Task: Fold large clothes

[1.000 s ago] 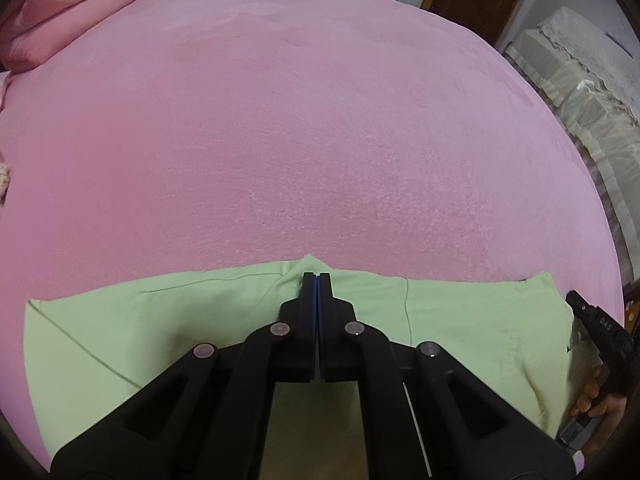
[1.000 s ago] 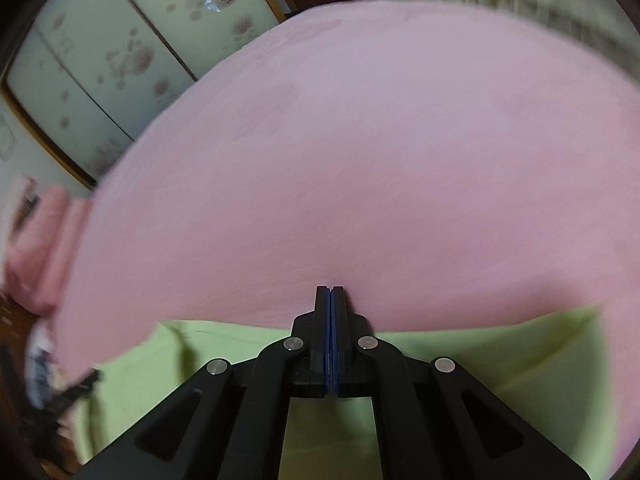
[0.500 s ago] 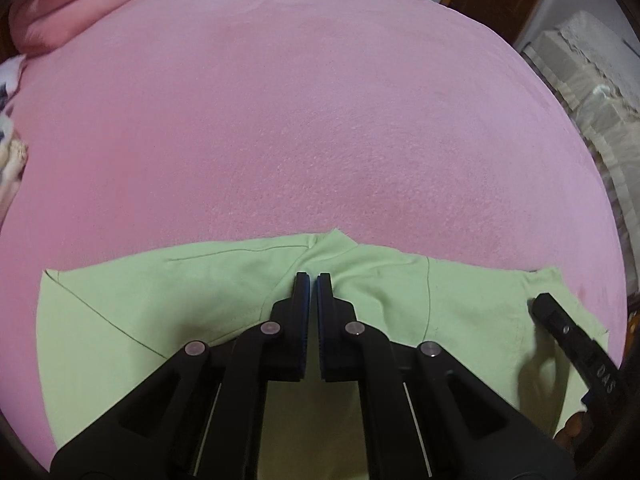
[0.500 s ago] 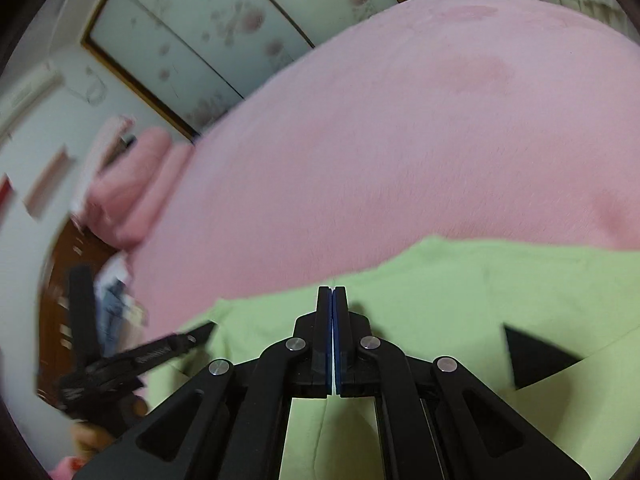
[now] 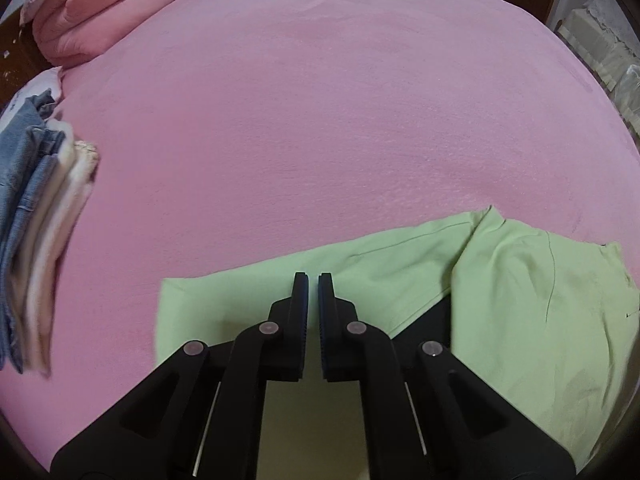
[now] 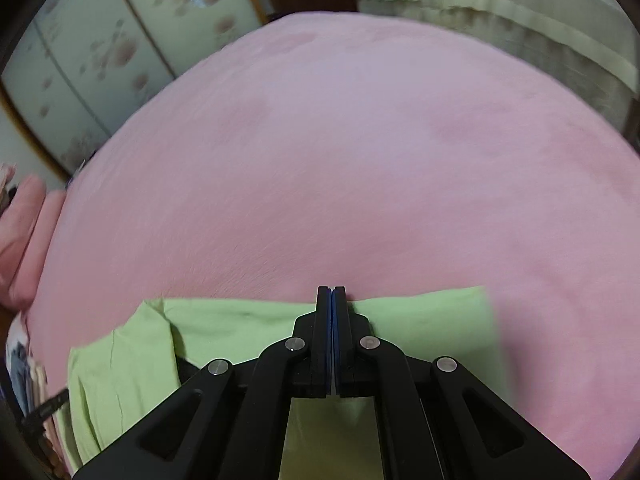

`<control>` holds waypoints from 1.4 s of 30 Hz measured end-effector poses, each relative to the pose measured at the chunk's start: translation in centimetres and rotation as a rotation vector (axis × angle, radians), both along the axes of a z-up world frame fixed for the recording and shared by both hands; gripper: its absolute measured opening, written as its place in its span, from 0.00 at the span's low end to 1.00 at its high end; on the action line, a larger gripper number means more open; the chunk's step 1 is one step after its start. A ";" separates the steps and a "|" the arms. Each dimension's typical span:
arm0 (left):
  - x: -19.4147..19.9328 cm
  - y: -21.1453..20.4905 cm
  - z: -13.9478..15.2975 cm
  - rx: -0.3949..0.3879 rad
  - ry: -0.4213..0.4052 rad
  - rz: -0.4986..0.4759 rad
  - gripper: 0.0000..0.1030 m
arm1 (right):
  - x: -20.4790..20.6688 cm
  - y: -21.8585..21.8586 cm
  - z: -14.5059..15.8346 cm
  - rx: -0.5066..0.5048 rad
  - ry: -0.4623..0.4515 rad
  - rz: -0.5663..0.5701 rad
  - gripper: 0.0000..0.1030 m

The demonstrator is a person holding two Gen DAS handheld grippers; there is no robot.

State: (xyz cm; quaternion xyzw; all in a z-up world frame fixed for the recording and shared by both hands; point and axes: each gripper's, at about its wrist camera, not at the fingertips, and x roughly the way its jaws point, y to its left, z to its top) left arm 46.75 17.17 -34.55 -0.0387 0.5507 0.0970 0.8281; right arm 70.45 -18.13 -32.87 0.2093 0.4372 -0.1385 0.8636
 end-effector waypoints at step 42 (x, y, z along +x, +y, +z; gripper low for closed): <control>-34.4 -6.6 16.2 -0.102 0.091 -0.161 0.74 | -38.4 10.3 18.3 -0.059 0.139 0.355 0.86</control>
